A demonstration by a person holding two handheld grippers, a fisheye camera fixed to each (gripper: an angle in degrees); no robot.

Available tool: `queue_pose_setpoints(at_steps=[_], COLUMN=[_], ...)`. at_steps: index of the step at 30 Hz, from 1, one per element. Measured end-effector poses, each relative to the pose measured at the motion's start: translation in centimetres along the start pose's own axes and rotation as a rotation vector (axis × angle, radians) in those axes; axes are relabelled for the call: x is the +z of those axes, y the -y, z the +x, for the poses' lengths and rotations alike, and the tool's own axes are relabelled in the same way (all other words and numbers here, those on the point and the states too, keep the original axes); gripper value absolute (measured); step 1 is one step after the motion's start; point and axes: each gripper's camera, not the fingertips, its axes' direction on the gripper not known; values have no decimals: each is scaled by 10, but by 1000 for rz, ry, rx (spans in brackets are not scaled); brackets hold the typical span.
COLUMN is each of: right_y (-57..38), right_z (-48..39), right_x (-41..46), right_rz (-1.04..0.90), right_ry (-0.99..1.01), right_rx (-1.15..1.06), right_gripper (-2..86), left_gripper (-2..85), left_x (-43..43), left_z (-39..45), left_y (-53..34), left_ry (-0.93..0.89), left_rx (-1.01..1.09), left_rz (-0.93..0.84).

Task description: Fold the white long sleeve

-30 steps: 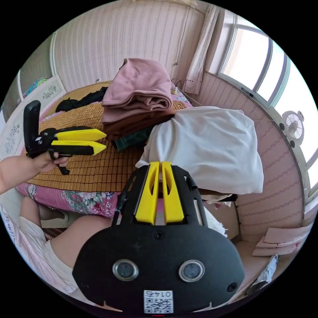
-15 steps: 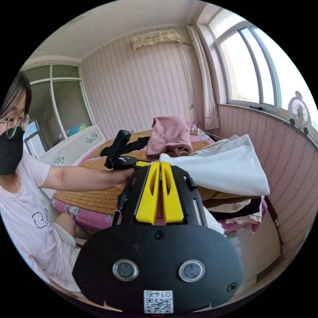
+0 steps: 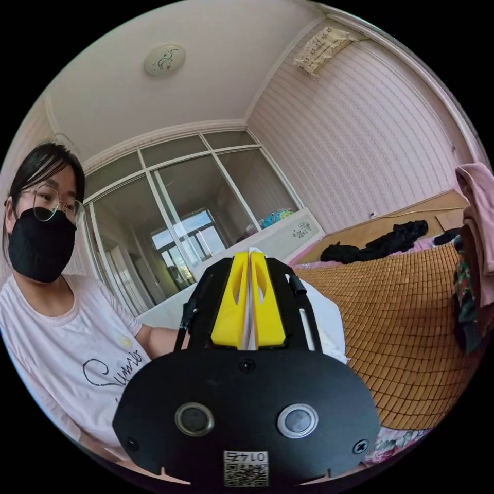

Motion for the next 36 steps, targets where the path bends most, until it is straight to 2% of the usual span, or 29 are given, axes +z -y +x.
queue_pose_setpoints(at_steps=[2,5,10,12,15,17,23,30,32,34,36], right_y=[10,12,-38,-84,-137,-150,-131,-107,-109,-113,-128], right_z=[-5,-9,15,46,87,99,127,162,177,192,215], right_x=[25,50,75,86,96,100,156,292,324,347,368], right_rz=[29,42,-120,-272,-496,-573,-733,-858,-921,-974,-1098], right_ry=[22,-8,-196,-344,-487,-563,-617,-688,-711,-747,-805], right_rx=[-13,8,184,321,508,547,426,117,106,96,101], right_gripper=[1,2,4,5,7,8,35,109,115,114,96], left_gripper=[-10,-10,-8,-5,2,10,49,88,89,69,58], left_x=[-67,-121,-119,-99,-87,-100,-117,-96,-86,-93,-101], left_z=[-22,-38,-74,-95,-137,-166,-214,-223,-229,-231,-231], left_y=[15,42,56,39,-8,-48,-120,-107,-105,-101,-99], left_ry=[105,187,206,255,265,224,247,282,307,378,375], left_rx=[-7,63,119,106,-51,-202,-390,-368,-375,-374,-361], left_rz=[111,166,-32,-77,-150,-192,-431,-567,-648,-649,-648])
